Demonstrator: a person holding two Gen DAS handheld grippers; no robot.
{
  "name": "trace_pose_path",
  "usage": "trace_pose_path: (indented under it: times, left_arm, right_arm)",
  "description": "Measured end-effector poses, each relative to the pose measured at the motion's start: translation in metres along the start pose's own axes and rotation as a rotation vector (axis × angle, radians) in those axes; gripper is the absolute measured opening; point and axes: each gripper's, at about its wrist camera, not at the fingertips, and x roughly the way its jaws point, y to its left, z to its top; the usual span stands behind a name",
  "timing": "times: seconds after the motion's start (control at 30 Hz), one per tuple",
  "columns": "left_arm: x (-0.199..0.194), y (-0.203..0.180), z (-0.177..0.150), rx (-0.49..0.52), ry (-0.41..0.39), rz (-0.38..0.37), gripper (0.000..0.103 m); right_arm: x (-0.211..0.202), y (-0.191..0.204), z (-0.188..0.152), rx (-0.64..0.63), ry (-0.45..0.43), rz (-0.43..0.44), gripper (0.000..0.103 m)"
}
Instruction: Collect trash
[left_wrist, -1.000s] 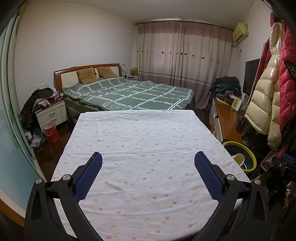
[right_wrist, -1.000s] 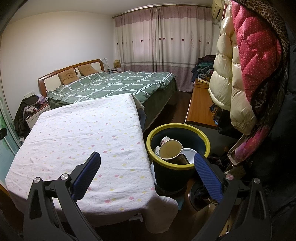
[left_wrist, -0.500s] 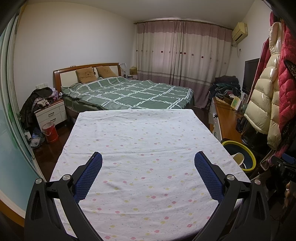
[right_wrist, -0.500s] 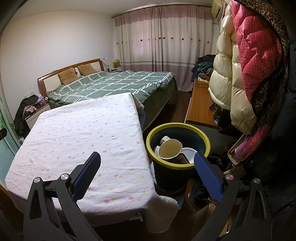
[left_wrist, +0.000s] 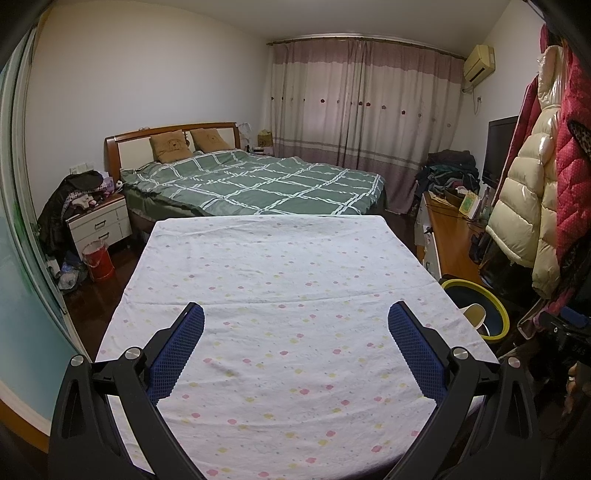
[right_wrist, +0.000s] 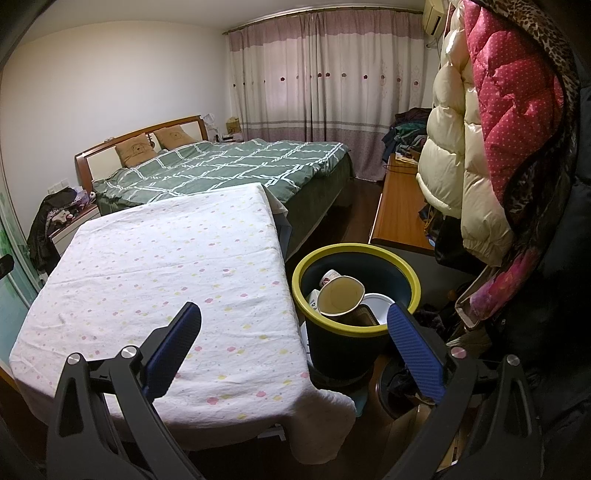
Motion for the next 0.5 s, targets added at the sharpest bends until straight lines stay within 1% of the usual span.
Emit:
trace_pose_path:
  times: [0.1, 0.23, 0.3, 0.37, 0.5]
  left_arm:
    - [0.001, -0.001, -0.001, 0.001, -0.001, -0.003, 0.098]
    - [0.001, 0.000, -0.001, 0.002, -0.014, 0.010, 0.098]
    - [0.004, 0.003, 0.001, -0.006, -0.007, 0.014, 0.098]
    - [0.015, 0.009, 0.005, -0.019, 0.016, 0.009, 0.098]
    - [0.054, 0.027, 0.013, -0.028, 0.065, 0.039, 0.098]
  right_arm:
    - [0.000, 0.001, -0.002, 0.001, 0.003, 0.001, 0.096]
    - [0.002, 0.001, -0.004, 0.002, 0.004, 0.003, 0.096]
    - [0.006, 0.001, -0.005, 0.001, 0.007, 0.002, 0.096]
    - [0.012, 0.004, -0.005, -0.003, 0.013, 0.008, 0.096]
    - [0.035, 0.019, 0.006, -0.029, 0.028, 0.047, 0.096]
